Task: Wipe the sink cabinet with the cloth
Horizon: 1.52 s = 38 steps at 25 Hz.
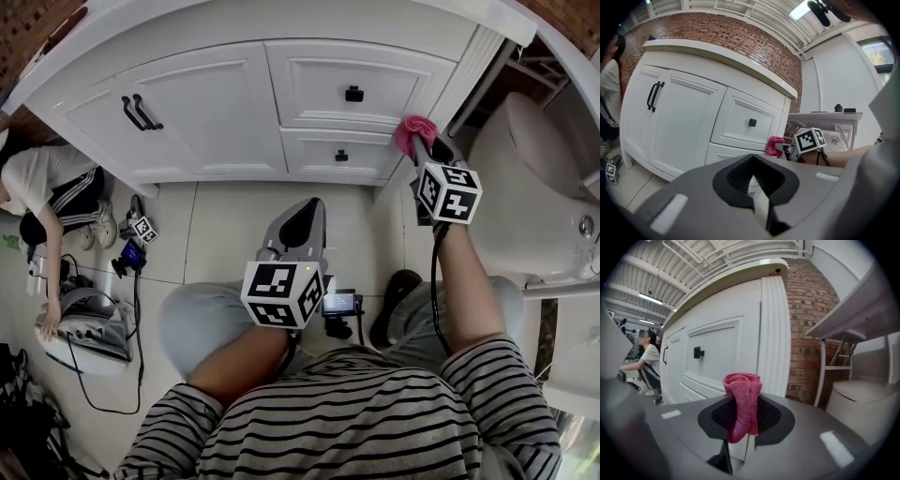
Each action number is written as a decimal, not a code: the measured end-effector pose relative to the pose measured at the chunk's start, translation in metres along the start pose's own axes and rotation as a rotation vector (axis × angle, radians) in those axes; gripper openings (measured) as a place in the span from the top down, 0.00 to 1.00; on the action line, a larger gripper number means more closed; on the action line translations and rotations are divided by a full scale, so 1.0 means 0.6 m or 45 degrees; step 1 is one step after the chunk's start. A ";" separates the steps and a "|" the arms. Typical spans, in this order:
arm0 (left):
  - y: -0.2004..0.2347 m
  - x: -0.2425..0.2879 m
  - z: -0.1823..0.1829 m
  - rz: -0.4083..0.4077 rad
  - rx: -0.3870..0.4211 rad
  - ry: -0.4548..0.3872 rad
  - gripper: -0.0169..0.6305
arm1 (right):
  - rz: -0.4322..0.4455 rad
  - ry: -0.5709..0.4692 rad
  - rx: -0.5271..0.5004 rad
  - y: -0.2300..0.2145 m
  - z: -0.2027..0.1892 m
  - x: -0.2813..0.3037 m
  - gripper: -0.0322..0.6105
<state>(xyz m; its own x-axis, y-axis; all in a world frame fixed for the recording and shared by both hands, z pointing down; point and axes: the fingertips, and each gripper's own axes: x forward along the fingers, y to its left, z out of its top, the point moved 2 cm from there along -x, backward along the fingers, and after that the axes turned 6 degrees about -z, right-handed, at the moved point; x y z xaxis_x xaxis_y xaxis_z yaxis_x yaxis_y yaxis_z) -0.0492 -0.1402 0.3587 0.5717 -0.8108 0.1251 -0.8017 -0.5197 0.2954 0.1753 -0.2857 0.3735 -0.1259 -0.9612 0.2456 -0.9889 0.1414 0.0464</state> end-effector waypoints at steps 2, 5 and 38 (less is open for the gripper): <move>-0.002 0.002 -0.005 -0.002 -0.002 0.013 0.97 | -0.034 0.010 0.027 -0.009 -0.004 -0.015 0.81; -0.003 0.002 -0.007 -0.011 -0.022 0.018 0.97 | 0.121 -0.025 0.032 0.068 -0.002 -0.019 0.81; 0.011 -0.002 0.018 -0.006 -0.057 -0.039 0.97 | 0.180 0.133 -0.056 0.160 -0.195 0.053 0.81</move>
<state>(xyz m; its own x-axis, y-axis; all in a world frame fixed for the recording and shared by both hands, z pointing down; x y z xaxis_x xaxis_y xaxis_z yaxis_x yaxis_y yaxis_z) -0.0570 -0.1459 0.3501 0.5691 -0.8168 0.0944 -0.7901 -0.5113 0.3382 0.0854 -0.2752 0.4989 -0.2523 -0.9015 0.3517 -0.9571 0.2859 0.0463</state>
